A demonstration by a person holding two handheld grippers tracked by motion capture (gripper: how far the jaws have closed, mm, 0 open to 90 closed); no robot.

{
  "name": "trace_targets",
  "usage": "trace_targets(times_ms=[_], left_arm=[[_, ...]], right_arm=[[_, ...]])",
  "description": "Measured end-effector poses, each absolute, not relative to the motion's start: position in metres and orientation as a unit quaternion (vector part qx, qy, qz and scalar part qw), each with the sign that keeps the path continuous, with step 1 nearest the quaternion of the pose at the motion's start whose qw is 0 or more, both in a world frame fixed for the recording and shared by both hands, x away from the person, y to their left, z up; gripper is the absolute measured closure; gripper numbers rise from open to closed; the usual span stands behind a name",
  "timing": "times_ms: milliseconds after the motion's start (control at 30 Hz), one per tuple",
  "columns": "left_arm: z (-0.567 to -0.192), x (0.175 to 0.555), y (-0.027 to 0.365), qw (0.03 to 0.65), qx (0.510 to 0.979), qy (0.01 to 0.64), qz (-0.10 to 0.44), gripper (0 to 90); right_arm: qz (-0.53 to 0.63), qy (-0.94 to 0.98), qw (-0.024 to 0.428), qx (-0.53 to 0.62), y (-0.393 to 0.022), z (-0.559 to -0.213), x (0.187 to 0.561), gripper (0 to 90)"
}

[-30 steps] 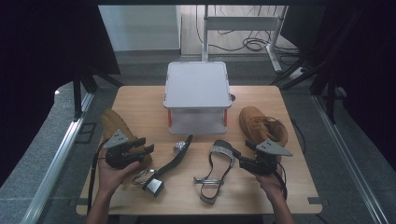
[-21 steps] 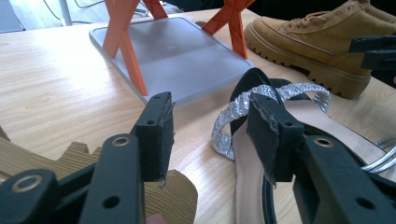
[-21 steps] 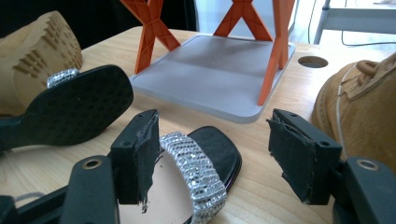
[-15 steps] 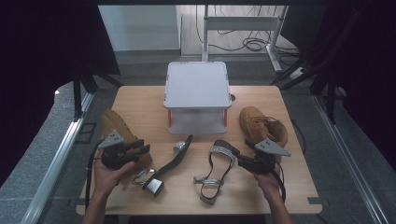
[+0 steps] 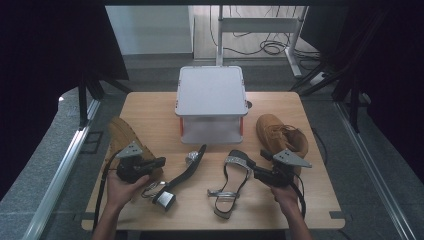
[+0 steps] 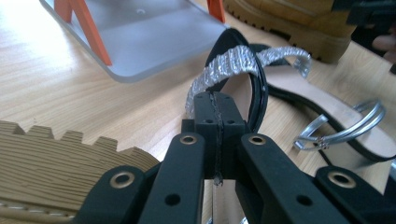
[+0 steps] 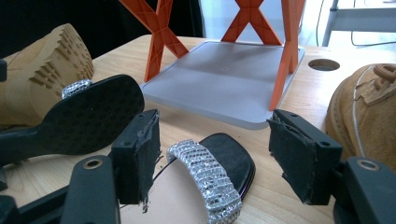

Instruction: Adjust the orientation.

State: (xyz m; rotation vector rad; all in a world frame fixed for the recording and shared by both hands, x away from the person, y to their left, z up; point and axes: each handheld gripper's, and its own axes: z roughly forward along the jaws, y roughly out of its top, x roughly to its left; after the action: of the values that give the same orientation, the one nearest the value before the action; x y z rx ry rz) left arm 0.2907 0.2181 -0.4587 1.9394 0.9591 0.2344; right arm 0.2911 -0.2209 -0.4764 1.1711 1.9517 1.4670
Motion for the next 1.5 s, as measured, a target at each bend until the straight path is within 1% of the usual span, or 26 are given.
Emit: trace_targets(times_ms=[133,700,967,1500], left_arm=[[-0.463,0.291,0.208,0.452,0.800,0.384,0.094,89.5],[-0.481,0.294,0.180,0.413,0.832,0.362,0.073,89.5],[-0.485,0.294,0.175,0.406,0.839,0.356,0.065,89.5],[-0.486,0.291,0.170,0.406,0.839,0.354,0.072,89.4]], right_arm=[[0.528,0.703,0.225,0.420,-0.219,-0.477,0.290,34.8],[0.516,0.716,0.218,0.416,-0.216,-0.481,0.292,34.5],[0.508,0.728,0.219,0.405,-0.211,-0.482,0.291,34.7],[0.502,0.727,0.225,0.411,-0.215,-0.482,0.292,34.1]])
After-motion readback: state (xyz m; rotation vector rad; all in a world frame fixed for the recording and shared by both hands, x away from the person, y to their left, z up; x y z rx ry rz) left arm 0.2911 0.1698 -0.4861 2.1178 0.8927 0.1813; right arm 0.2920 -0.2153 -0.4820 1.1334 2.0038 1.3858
